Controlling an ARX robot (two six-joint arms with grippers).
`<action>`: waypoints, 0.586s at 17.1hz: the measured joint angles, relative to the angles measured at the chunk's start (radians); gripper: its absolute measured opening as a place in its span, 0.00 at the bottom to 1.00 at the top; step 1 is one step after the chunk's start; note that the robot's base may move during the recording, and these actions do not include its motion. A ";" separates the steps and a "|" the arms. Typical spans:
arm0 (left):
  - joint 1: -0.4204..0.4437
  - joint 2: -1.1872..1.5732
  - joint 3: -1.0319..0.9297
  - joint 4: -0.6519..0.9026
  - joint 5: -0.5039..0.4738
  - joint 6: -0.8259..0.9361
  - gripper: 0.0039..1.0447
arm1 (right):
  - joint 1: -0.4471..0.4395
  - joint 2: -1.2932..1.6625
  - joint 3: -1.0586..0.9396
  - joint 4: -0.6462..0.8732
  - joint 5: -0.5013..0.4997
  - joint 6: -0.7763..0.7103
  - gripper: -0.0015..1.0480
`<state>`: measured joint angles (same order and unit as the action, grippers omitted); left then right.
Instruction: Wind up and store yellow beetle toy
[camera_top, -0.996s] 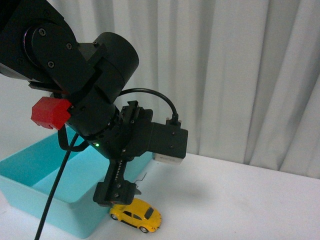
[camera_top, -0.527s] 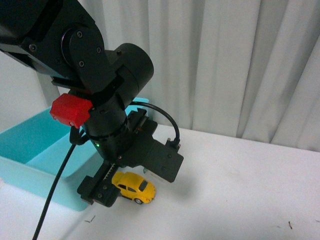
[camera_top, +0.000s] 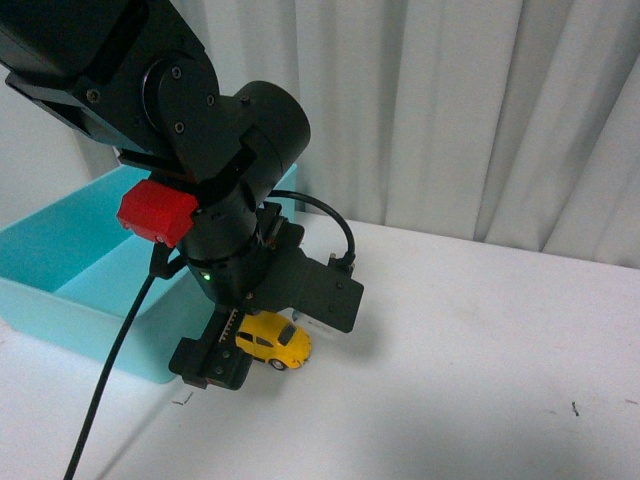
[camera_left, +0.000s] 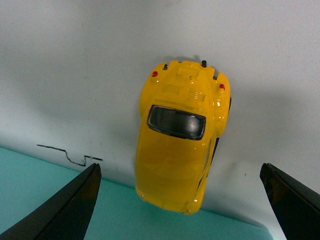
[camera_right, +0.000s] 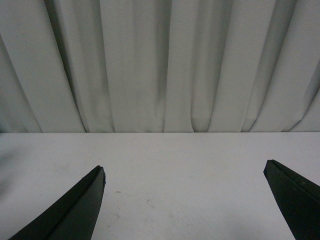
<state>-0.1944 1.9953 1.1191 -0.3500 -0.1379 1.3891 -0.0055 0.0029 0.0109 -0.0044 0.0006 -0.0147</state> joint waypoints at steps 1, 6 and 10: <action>0.002 0.014 0.000 0.010 0.000 -0.003 0.94 | 0.000 0.000 0.000 0.000 0.000 0.000 0.94; 0.002 0.041 0.000 0.040 0.000 -0.001 0.91 | 0.000 0.000 0.000 0.000 0.000 0.000 0.94; 0.002 0.052 0.001 0.053 0.000 -0.001 0.80 | 0.000 0.000 0.000 0.000 0.000 0.000 0.94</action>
<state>-0.1928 2.0472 1.1202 -0.2970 -0.1383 1.3880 -0.0055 0.0025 0.0109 -0.0044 0.0006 -0.0147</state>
